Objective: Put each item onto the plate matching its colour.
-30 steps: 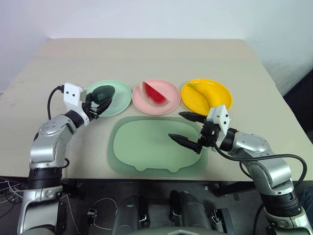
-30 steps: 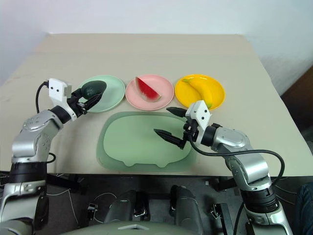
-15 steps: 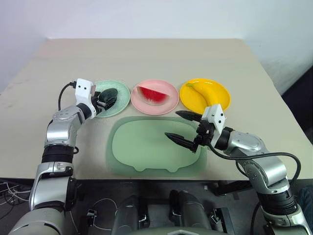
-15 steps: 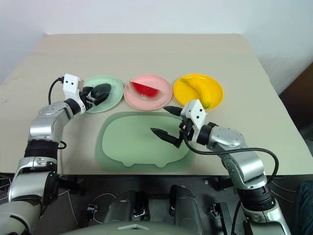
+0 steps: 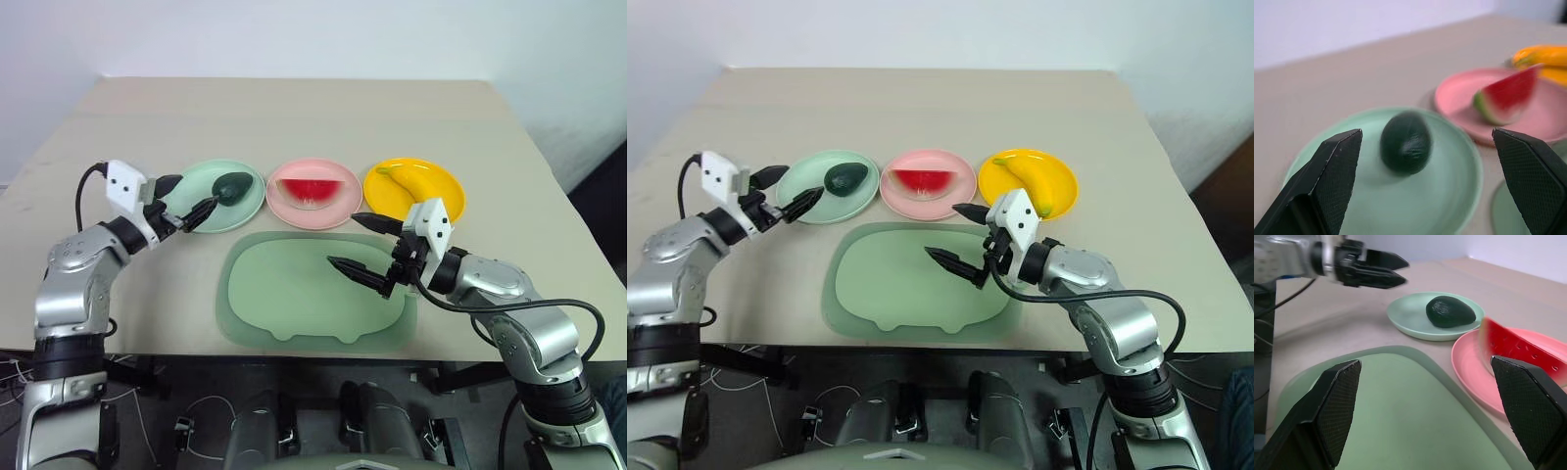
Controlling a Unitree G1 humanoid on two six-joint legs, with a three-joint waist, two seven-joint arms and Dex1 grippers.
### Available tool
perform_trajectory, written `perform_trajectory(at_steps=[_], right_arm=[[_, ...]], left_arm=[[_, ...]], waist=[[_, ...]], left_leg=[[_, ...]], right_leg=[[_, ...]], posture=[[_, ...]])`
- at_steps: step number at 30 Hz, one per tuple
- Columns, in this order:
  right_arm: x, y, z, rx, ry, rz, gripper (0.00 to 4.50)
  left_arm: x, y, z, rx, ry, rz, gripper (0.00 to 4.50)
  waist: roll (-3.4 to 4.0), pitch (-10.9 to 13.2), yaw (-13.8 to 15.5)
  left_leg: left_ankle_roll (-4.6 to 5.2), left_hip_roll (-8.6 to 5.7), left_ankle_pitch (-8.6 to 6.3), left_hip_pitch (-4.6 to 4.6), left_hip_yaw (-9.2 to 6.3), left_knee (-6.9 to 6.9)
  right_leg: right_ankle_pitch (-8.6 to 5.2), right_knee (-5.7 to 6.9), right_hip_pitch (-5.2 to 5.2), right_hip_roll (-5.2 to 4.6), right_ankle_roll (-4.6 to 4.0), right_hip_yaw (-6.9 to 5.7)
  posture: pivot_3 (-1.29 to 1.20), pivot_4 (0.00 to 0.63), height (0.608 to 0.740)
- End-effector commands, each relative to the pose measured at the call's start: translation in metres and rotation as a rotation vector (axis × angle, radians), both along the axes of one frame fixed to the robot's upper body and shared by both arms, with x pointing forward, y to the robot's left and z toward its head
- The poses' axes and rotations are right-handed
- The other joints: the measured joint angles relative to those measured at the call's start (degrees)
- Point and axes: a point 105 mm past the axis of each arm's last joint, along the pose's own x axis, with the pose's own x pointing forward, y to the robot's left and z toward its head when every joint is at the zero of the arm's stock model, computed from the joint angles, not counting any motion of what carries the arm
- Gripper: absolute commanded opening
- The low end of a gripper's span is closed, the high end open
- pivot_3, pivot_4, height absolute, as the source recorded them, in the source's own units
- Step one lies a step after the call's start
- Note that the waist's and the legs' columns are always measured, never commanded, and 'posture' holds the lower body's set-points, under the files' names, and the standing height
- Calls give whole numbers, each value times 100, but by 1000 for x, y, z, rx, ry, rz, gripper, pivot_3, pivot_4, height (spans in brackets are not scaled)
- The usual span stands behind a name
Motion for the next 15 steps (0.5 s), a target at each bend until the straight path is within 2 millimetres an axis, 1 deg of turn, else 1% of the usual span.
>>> perform_trajectory(at_steps=[1, 2, 3, 4, 7, 11, 15], right_arm=[[-1, -2, 13, 41, -51, -14, 4500], [-1, -3, 12, 42, -48, -20, 4500], [0, -4, 10, 42, -46, -26, 4500], [0, -5, 9, 42, -44, -30, 4500], [0, -8, 7, 47, -39, -46, 4500], [-2, -17, 6, 58, -30, -62, 4500], [-5, -32, -4, 8, -21, -66, 4500]], left_arm=[[-35, -4, 12, 43, -82, -168, 4468], [-42, -5, 9, 67, -86, -198, 4468], [-48, -5, 8, 40, -67, -220, 4468], [-52, -4, 6, 16, -50, -232, 4468], [-60, -6, -5, 41, -16, -266, 4468], [-61, -8, -12, 45, -15, -266, 4468], [-59, -12, -17, 49, -20, -279, 4468]], waist=[[0, 0, -11], [0, 0, -14], [0, 0, -15], [0, 0, -5], [0, 0, 14], [0, 0, 11], [0, 0, 13]], left_leg=[[0, 0, 0, -1, 1, 0], [1, 0, -1, 0, 1, 0], [0, 0, -1, -1, 2, 0], [0, 0, -1, -1, 2, -1], [2, 0, -2, -1, 1, 0], [11, -1, -8, -2, 2, 1], [15, -1, -10, -3, 2, -3]], right_leg=[[0, -1, -2, 1, 0, 0], [-1, -1, -2, 0, 1, 0], [-3, -1, -4, 1, 3, 0], [-5, -1, -4, 1, 6, 0], [-13, -7, -2, -1, 15, 0], [-13, -22, 3, -2, 15, 0], [-12, -32, 6, 0, 15, 1]], posture=[[0, 150, 696], [0, 150, 696], [0, 150, 696], [0, 150, 696], [0, 150, 696], [0, 150, 696], [0, 150, 696]])
